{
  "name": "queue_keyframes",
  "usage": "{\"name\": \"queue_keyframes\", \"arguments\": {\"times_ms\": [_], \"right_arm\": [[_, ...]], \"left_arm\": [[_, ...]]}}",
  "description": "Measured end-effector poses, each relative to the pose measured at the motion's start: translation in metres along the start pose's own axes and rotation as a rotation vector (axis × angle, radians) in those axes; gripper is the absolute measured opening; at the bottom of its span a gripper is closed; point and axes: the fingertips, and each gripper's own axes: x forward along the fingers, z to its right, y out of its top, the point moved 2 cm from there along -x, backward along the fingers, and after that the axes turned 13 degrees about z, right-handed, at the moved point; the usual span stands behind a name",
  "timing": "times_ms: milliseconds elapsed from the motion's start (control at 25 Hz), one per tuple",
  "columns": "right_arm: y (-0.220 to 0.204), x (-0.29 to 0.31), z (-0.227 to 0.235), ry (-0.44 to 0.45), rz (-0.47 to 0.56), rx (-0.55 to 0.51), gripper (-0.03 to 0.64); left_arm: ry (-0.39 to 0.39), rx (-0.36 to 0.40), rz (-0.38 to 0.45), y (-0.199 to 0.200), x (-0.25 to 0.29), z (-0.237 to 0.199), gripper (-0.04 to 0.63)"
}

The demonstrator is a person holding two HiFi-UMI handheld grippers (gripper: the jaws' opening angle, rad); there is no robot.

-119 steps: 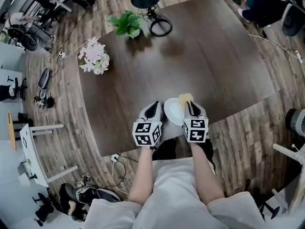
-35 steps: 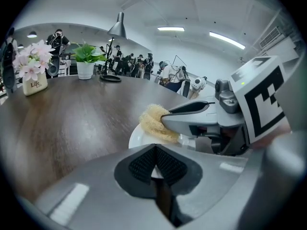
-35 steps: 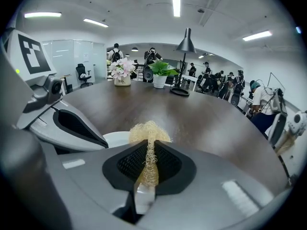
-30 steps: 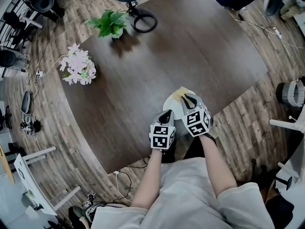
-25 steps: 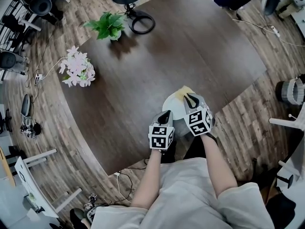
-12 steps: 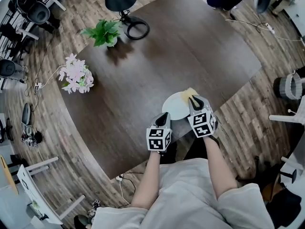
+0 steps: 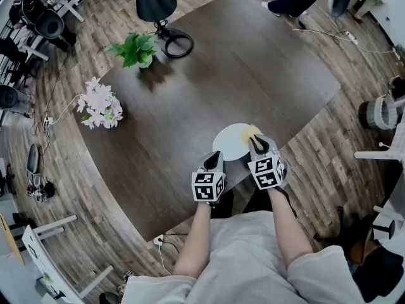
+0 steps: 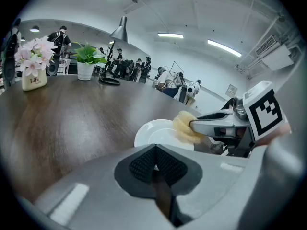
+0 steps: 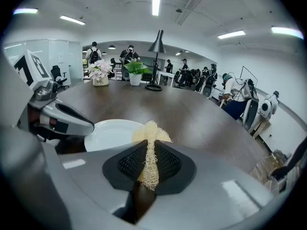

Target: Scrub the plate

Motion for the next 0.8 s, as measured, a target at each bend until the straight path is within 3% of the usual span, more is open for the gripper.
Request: {"name": "queue_keyframes", "arguments": {"times_ms": [800], "right_arm": [[0.002,-0.013,-0.049,0.066,0.006,0.007,0.061]], "left_arm": [[0.003,-0.015,0.056,0.003,-0.01,-0.003,0.0]]}}
